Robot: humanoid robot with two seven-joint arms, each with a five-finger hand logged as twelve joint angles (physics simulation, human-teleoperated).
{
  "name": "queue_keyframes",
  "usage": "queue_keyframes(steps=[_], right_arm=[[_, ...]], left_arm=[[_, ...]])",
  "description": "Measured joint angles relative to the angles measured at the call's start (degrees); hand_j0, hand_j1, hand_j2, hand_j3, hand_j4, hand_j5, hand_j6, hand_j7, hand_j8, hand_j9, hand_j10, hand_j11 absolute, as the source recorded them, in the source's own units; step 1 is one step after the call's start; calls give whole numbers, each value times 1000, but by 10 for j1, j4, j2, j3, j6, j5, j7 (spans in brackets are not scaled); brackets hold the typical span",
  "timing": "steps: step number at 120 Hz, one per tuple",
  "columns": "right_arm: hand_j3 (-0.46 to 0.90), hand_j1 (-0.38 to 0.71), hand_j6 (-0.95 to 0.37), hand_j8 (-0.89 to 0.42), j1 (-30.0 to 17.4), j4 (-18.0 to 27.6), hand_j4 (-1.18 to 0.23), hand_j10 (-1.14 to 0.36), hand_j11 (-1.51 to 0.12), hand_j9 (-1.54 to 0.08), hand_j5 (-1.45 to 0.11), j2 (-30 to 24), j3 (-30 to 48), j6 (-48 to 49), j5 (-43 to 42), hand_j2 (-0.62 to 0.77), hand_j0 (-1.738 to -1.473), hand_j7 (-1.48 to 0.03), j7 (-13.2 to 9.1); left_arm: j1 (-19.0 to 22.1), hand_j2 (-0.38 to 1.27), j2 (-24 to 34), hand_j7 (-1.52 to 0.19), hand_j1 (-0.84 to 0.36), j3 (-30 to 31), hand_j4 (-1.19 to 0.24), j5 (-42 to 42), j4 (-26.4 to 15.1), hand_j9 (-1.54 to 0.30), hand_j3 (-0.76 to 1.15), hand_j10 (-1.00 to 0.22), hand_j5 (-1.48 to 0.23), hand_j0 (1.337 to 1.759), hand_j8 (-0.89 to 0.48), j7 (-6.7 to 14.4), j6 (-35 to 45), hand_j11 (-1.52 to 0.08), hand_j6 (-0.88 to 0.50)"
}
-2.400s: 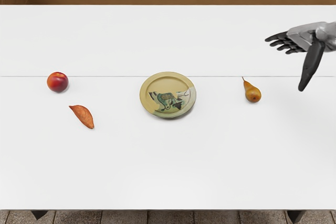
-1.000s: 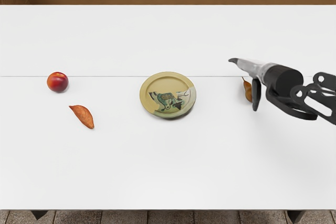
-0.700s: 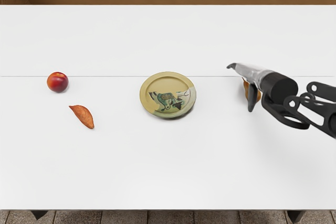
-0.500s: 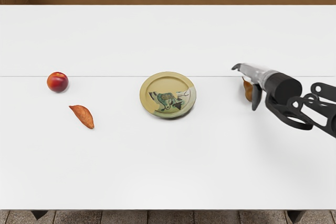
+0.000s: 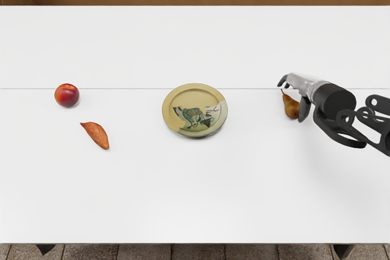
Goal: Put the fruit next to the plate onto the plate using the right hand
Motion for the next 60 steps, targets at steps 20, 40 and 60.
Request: queue_keyframes(steps=[20, 40, 60], right_arm=[[0, 24, -326, -323, -8, -1, -321, -323, -419, -420, -423, 11, 0, -13, -11, -65, -1657, -416, 0], [8, 56, -321, -351, -18, -5, -352, -353, -446, -447, -448, 18, 0, -28, -18, -62, -1657, -449, 0], [203, 78, -277, -313, -20, -8, -456, -451, -579, -578, -572, 19, 1, -29, -16, -137, -1645, -580, 0]], left_arm=[[0, 3, 0, -19, 331, 0, -15, 0, 0, -19, 0, -15, -19, 1658, -15, 0, 0, -19, -15], [0, 3, 0, -19, 331, 0, -15, 0, 0, -19, 0, -15, -19, 1658, -15, 0, 0, -19, -15], [0, 3, 0, -19, 332, 0, -15, 0, 0, -19, 0, -15, -19, 1658, -15, 0, 0, -19, -15]])
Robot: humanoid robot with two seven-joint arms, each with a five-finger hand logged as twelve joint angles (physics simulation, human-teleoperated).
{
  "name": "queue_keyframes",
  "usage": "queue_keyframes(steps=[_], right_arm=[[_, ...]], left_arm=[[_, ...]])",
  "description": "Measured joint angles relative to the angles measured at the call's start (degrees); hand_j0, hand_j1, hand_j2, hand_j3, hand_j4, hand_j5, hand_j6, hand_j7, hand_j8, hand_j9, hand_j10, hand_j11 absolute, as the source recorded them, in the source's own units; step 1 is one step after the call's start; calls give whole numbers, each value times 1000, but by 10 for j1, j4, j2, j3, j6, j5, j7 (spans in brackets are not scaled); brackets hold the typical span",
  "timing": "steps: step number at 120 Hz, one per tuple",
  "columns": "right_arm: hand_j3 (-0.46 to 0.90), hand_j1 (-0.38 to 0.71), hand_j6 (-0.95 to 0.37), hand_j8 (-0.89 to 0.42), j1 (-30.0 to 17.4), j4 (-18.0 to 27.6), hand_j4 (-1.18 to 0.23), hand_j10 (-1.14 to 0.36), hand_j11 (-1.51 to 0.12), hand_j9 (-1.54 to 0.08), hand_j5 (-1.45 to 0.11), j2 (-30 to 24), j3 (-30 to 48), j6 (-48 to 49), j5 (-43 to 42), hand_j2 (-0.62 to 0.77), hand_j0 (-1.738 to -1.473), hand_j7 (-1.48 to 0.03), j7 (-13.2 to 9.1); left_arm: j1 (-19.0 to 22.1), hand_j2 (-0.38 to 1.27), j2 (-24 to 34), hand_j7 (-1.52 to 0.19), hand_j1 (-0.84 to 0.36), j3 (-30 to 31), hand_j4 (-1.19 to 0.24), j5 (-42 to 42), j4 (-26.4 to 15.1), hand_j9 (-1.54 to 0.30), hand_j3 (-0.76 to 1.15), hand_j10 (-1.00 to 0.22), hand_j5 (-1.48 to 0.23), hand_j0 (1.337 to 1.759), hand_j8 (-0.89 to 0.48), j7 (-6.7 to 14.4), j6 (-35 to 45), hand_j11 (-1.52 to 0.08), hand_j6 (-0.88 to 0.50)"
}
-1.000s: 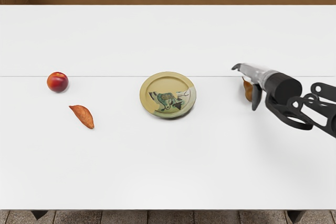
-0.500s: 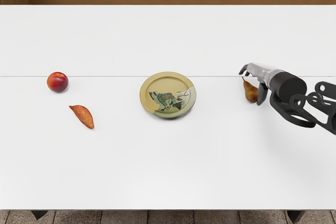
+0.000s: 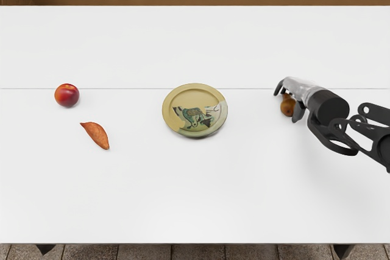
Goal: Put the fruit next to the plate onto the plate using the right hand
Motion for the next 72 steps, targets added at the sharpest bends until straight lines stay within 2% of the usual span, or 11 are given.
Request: queue_keyframes(steps=[12, 13, 14, 15, 16, 17, 19, 34, 49, 64, 72], right_arm=[[86, 105, -247, -276, 1, 0, -526, -523, -694, -693, -692, 0, 4, 4, 5, -13, -1653, -687, 0], [20, 116, -259, -277, 1, -1, -530, -528, -702, -701, -702, 0, 4, 4, 6, 143, -1654, -695, 0], [39, 126, -273, -288, 1, -1, -536, -534, -710, -709, -710, 0, 4, 4, 7, 149, -1655, -702, 0], [167, 153, -272, -290, 2, -1, -545, -542, -717, -716, -715, 0, 5, 4, 7, 144, -1656, -711, 0], [201, 164, -268, -291, 2, -1, -552, -549, -725, -724, -723, 0, 5, 4, 8, 151, -1657, -719, 0], [40, 175, -262, -286, 2, -1, -558, -555, -735, -734, -734, -1, 5, 4, 9, 143, -1656, -728, 0], [1, 197, -248, -266, 2, -1, -571, -569, -758, -757, -758, -1, 6, 5, 11, 129, -1655, -749, 0], [-2, 297, -168, -234, 5, -3, -657, -648, -910, -902, -896, -2, 8, 6, 24, 22, -1649, -874, 0], [-1, 402, -146, -289, 10, -6, -584, -725, -1001, -994, -991, -3, 11, 4, 32, -21, -1639, -971, 0], [-2, 450, -138, -398, 22, -7, -539, -775, -1045, -1040, -1046, -3, 12, 10, 43, -115, -1638, -1025, 0], [-1, 479, -176, -412, 33, -6, -515, -788, -1063, -1059, -1087, -3, 13, 22, 50, -63, -1636, -1043, 0]], left_arm=[[0, 3, 0, -19, 331, 0, -15, 0, 0, -19, 0, -15, -19, 1658, -15, 0, 0, -19, -15], [0, 3, 0, -19, 331, 0, -15, 0, 0, -19, 0, -15, -19, 1658, -15, 0, 0, -19, -15], [0, 3, 0, -19, 331, 0, -15, 0, 0, -19, 0, -15, -19, 1658, -15, 0, 0, -19, -15], [0, 3, 0, -19, 331, 0, -15, 0, 0, -19, 0, -15, -19, 1658, -15, 0, 0, -19, -15], [0, 3, 0, -19, 331, 0, -15, 0, 0, -19, 0, -15, -19, 1658, -15, 0, 0, -19, -15], [0, 3, 0, -19, 331, 0, -15, 0, 0, -19, 0, -15, -19, 1658, -15, 0, 0, -19, -15], [0, 3, 0, -19, 331, 0, -15, 0, 0, -19, 0, -15, -19, 1658, -15, 0, 0, -19, -15], [0, 3, 0, -19, 331, 0, -15, 0, 0, -19, 0, -15, -20, 1658, -15, 0, 0, -19, -15], [0, 4, 0, -20, 331, 0, -15, 0, 0, -20, 0, -15, -20, 1658, -15, 0, 0, -20, -15], [0, 3, 0, -19, 331, 0, -15, 0, 0, -19, 0, -15, -20, 1658, -15, 0, 0, -19, -15], [0, 3, 0, -19, 331, 0, -15, 0, 0, -19, 0, -15, -19, 1658, -15, 0, 0, -19, -15]])
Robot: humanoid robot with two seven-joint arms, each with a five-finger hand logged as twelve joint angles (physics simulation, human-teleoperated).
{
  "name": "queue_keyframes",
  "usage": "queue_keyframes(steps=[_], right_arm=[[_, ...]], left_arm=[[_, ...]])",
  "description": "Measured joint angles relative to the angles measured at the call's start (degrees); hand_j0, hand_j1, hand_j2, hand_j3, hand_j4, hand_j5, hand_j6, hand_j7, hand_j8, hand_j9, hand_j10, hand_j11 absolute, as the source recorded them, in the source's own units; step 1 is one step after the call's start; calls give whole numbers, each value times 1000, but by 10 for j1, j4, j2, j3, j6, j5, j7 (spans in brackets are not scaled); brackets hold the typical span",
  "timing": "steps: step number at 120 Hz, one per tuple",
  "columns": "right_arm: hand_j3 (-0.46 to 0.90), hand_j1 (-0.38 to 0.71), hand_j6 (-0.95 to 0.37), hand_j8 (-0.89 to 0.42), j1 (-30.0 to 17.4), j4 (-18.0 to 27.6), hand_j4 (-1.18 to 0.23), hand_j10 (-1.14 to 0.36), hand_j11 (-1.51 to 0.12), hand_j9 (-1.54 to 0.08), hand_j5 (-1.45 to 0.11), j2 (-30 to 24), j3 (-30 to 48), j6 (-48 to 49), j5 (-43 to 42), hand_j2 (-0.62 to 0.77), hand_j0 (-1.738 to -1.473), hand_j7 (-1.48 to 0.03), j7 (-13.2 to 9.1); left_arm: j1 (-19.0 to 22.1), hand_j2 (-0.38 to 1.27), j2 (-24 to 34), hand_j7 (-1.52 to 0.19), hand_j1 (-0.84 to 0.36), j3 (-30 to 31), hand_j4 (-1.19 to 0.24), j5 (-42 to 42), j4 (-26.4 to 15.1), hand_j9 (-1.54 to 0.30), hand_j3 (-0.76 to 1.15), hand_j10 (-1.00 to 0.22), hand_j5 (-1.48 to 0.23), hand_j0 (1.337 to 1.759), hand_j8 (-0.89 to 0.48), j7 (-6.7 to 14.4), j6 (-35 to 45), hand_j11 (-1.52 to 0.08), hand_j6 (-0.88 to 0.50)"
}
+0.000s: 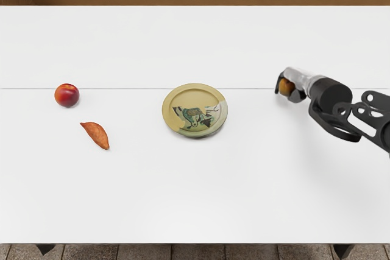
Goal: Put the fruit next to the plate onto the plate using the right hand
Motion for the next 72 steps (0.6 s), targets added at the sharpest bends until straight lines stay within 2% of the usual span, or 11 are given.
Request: queue_keyframes(steps=[2, 14, 34, 53, 72], right_arm=[[-1, 483, -181, -420, 3, 0, -516, -791, -1066, -1062, -1097, 0, 0, 4, 1, -36, -1636, -1046, 0], [0, 454, -226, -475, 31, 5, -511, -794, -1098, -1094, -1142, 2, 0, 29, 4, -77, -1630, -1060, 0], [-1, 444, -257, -504, 76, 19, -530, -791, -1105, -1101, -1137, 6, 0, 61, 15, -90, -1626, -1060, 0], [-1, 448, -257, -495, 110, 36, -521, -782, -1116, -1111, -1140, 34, -3, 73, 22, -81, -1623, -1057, 0], [-1, 428, -281, -525, 122, 59, -549, -780, -1101, -1099, -1121, 68, -6, 74, 18, -121, -1623, -1050, 0]], left_arm=[[0, 3, 0, -19, 331, 0, -15, 0, 0, -19, 0, -15, -19, 1658, -15, 0, 0, -19, -15], [0, 3, 0, -19, 331, 0, -15, 0, 0, -19, 0, -15, -19, 1658, -15, 0, 0, -19, -15], [0, 3, 0, -19, 331, 0, -15, 0, 0, -19, 0, -15, -19, 1658, -15, 0, 0, -19, -15], [0, 3, 0, -19, 331, 0, -15, 0, 0, -19, 0, -15, -19, 1658, -15, 0, 0, -19, -15], [0, 3, 0, -19, 332, 0, -15, 0, 0, -19, 0, -15, -19, 1658, -15, 0, 0, -19, -15]])
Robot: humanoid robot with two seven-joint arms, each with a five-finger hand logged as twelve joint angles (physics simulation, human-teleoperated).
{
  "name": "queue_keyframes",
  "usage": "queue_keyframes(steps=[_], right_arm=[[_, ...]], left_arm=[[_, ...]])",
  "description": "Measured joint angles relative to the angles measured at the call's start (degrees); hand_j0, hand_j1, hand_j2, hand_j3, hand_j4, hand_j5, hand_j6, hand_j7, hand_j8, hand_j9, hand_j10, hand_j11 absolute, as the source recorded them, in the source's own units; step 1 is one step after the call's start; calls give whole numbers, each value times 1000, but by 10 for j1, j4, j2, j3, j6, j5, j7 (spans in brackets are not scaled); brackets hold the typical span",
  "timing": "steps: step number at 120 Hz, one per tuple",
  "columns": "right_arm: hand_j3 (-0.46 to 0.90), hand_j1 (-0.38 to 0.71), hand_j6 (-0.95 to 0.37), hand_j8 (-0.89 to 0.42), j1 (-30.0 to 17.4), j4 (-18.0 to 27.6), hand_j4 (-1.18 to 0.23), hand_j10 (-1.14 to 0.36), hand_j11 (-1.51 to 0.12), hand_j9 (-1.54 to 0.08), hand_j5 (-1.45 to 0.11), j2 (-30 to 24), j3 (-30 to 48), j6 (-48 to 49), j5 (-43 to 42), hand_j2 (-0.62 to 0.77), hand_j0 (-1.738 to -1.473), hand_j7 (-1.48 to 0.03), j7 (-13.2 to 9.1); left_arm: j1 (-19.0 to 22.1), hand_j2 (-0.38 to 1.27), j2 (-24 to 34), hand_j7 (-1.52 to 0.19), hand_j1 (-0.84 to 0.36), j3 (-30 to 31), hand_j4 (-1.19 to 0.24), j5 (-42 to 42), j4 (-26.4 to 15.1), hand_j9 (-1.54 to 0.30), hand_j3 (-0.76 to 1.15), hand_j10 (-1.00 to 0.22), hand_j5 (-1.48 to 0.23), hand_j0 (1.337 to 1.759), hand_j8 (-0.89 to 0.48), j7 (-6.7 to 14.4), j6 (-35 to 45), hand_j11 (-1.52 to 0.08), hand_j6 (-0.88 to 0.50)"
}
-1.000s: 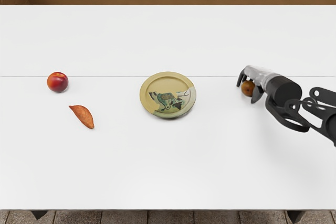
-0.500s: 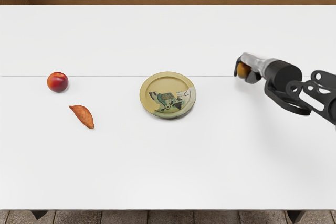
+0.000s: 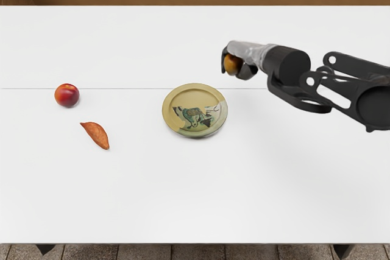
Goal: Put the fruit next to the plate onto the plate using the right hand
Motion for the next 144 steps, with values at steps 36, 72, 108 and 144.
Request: queue_keyframes(steps=[36, 72, 108, 144], right_arm=[[-1, 416, -296, -553, -38, -8, -586, -783, -1091, -1090, -1099, 71, -7, -38, -93, -141, -1624, -1048, 0], [-1, 399, -331, -584, -99, -8, -610, -781, -1082, -1083, -1100, 96, -9, -70, -161, -151, -1626, -1043, 0], [0, 70, -224, -385, -105, -40, -377, -428, -585, -586, -596, 122, -6, -73, -163, -106, -1642, -568, 1], [0, -254, -54, -91, -101, -48, -89, -100, -135, -135, -138, 92, 15, -64, -94, -23, -1654, -131, 1]], left_arm=[[0, 3, 0, -19, 331, 0, -15, 0, 0, -19, 0, -15, -19, 1658, -15, 0, 0, -19, -15], [0, 3, 0, -19, 331, 0, -15, 0, 0, -19, 0, -15, -19, 1658, -15, 0, 0, -19, -15], [0, 3, 0, -19, 331, 0, -15, 0, 0, -19, 0, -15, -20, 1658, -15, 0, 0, -19, -15], [0, 3, 0, -19, 331, 0, -15, 0, 0, -19, 0, -15, -19, 1658, -15, 0, 0, -19, -15]])
